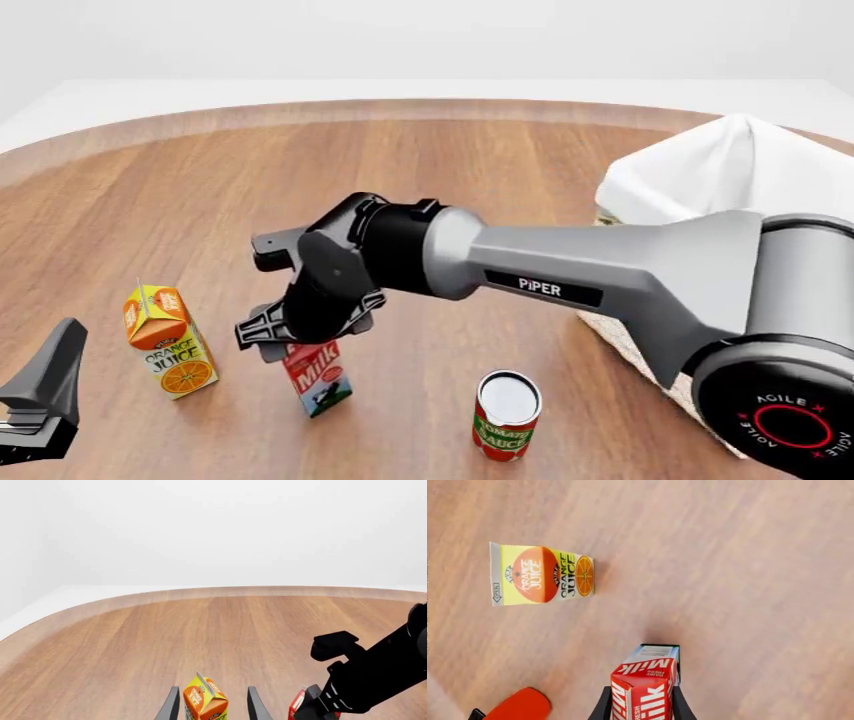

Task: Pick the milk and place it in the basket.

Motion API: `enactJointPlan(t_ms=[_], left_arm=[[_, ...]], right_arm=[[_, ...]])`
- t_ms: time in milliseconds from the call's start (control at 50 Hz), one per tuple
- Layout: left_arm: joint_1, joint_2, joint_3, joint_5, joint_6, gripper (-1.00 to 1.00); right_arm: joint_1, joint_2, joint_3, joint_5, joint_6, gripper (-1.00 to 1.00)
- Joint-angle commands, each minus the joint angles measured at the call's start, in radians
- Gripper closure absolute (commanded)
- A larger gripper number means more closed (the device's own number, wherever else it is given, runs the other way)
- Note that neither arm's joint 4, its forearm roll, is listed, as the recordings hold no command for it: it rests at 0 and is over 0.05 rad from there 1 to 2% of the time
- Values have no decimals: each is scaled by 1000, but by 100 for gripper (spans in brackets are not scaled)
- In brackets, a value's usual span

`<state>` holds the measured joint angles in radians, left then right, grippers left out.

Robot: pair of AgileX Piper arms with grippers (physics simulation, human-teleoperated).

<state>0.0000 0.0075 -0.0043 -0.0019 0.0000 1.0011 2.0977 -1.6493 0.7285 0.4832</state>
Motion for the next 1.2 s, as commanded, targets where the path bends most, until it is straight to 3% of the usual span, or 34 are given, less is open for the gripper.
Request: enactJointPlan(t_ms=[20, 720, 1200], left_arm=[[0, 0, 0, 0, 0, -100], [0, 0, 0, 0, 0, -100], [0, 0, 0, 0, 0, -100]], right_arm=[[-14, -68, -11, 39, -21, 100], [-67, -246, -63, 139, -104, 100], [-182, -349, -306, 322, -156, 100]])
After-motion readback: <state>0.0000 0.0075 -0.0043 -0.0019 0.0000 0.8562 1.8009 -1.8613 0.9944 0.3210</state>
